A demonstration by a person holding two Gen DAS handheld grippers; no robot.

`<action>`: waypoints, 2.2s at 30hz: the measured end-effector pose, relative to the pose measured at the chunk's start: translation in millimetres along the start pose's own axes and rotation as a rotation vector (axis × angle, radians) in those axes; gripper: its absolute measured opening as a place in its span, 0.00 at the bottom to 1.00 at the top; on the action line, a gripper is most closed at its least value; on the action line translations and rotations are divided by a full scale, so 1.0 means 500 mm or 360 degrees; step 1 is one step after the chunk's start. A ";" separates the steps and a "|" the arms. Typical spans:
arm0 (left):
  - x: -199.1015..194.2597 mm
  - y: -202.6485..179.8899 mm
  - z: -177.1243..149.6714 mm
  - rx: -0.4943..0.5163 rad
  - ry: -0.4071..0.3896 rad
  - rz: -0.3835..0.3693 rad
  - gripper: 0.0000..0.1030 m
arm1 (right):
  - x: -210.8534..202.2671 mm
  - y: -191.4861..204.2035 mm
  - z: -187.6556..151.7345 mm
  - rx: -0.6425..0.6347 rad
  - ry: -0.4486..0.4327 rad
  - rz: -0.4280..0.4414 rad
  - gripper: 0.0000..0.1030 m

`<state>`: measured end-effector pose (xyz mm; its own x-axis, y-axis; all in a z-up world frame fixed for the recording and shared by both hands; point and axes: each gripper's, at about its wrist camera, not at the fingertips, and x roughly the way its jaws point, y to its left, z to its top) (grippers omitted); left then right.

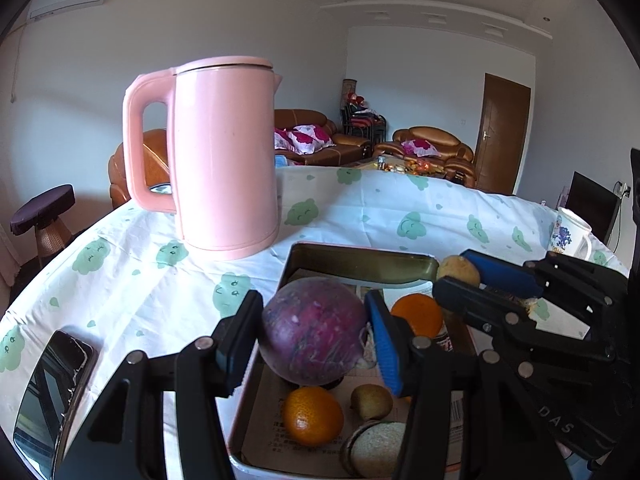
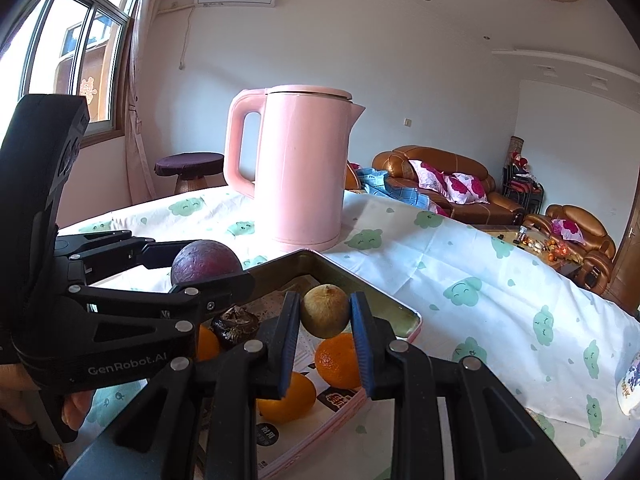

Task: Organize fruits
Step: 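Carry the purple fruit and brown fruit over the tin box with both tools, then open both tools to drop the purple and brown fruits into the tin box, then move both open tools back to the two cakes on the table, then close the right tool on the coconut-topped cake while the left tool grasps the chocolate cake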

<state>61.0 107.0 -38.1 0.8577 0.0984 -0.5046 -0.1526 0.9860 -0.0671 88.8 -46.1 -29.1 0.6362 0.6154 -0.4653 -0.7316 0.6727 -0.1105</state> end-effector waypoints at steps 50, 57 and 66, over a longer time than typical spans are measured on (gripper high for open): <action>0.028 -0.266 0.000 0.0351 -0.0008 -0.0151 0.94 | -0.041 -0.301 -0.142 0.0390 0.0465 -0.0170 0.55; 0.042 -0.259 0.003 0.0411 0.0015 -0.0002 0.94 | -0.022 -0.311 -0.151 0.0437 0.0554 -0.0129 0.39; 0.058 -0.224 0.006 0.0325 0.0023 0.0077 0.94 | -0.071 -0.350 -0.164 0.0547 0.0458 -0.0284 0.39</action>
<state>104.4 -0.2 -42.4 0.8444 0.1457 -0.5156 -0.0895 0.9871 0.1324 173.9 -219.4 -65.4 0.6155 0.3720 -0.6948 -0.4628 0.8842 0.0634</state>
